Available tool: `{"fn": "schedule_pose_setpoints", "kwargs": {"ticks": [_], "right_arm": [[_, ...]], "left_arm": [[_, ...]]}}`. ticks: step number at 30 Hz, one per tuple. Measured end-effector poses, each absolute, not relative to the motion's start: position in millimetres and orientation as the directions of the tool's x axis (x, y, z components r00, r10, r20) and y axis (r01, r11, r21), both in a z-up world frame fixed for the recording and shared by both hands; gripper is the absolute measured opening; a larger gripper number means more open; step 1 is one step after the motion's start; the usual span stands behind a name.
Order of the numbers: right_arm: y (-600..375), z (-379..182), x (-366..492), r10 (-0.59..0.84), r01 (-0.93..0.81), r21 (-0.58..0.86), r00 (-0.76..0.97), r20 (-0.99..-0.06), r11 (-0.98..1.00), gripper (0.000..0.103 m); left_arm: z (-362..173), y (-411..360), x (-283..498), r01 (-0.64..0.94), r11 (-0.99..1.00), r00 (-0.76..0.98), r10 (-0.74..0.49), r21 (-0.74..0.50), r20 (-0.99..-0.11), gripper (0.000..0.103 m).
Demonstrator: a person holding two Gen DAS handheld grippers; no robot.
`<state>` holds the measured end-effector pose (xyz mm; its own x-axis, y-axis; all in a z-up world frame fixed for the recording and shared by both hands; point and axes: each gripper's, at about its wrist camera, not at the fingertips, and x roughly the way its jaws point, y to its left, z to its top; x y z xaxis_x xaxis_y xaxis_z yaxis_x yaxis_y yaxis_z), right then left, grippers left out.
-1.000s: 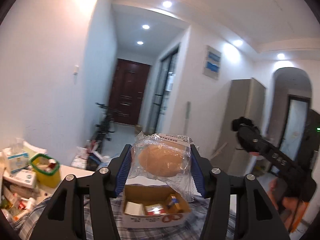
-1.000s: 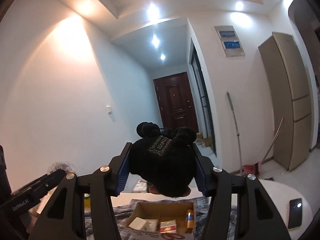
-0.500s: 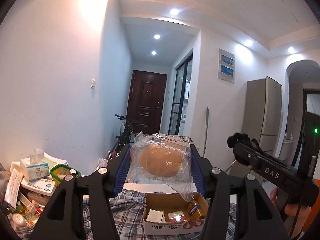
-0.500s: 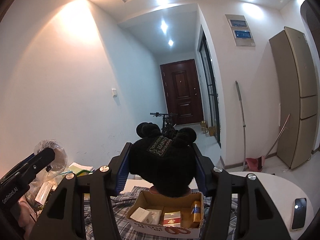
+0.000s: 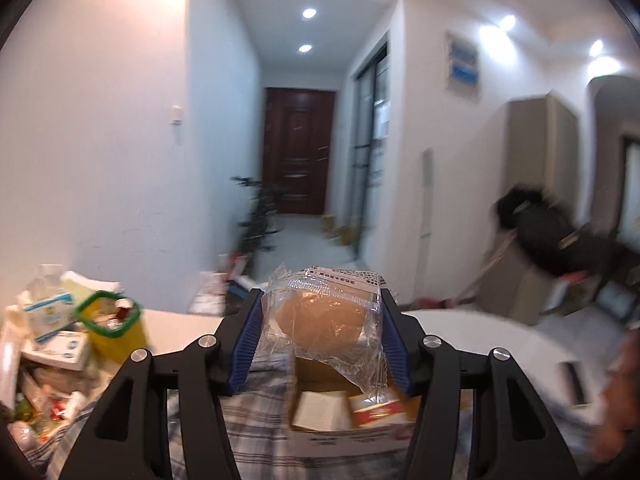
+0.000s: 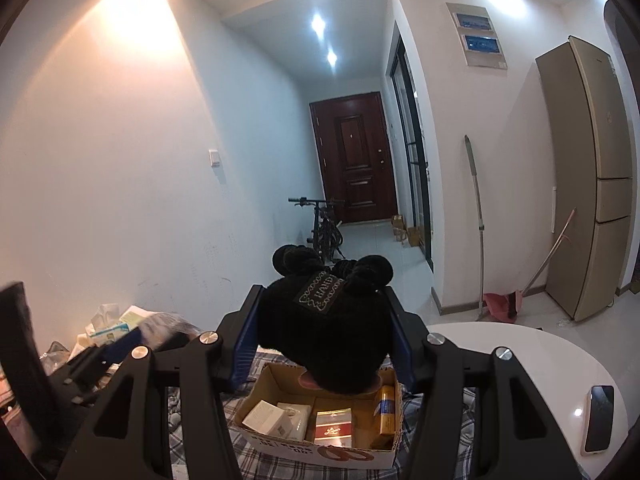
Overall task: Organize objects
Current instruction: 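Lift and carry the bread bag and black toy over the pretzel box with both grippers, then lower the bread bag into the box and open the left gripper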
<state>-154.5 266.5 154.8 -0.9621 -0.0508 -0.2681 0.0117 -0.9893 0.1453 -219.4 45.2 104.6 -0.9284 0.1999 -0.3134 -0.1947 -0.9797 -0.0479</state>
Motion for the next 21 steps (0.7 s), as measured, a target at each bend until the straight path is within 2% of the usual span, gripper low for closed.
{"fn": "schedule_pose_setpoints", "kwargs": {"ticks": [2,7,14,21], "right_arm": [[269,151,-164,-0.036,-0.003,0.131,-0.957,-0.289,-0.991,0.055],[280,137,-189,-0.011,-0.043,0.141,-0.932,-0.361,-0.989,0.055],[296,123,-209,-0.050,-0.042,0.202,-0.900,-0.432,-0.978,0.055],[307,122,-207,-0.066,-0.047,0.246,-0.899,-0.434,-0.968,0.055]], "left_arm": [[89,53,-232,-0.186,-0.982,-0.918,0.180,-0.015,-0.353,0.057],[61,64,-250,-0.253,-0.966,-0.862,0.247,-0.047,-0.443,0.057],[39,72,-265,-0.206,-0.977,-0.873,0.156,0.059,-0.461,0.057],[23,72,-281,-0.263,-0.965,-0.807,0.231,-0.019,-0.544,0.057]]}}
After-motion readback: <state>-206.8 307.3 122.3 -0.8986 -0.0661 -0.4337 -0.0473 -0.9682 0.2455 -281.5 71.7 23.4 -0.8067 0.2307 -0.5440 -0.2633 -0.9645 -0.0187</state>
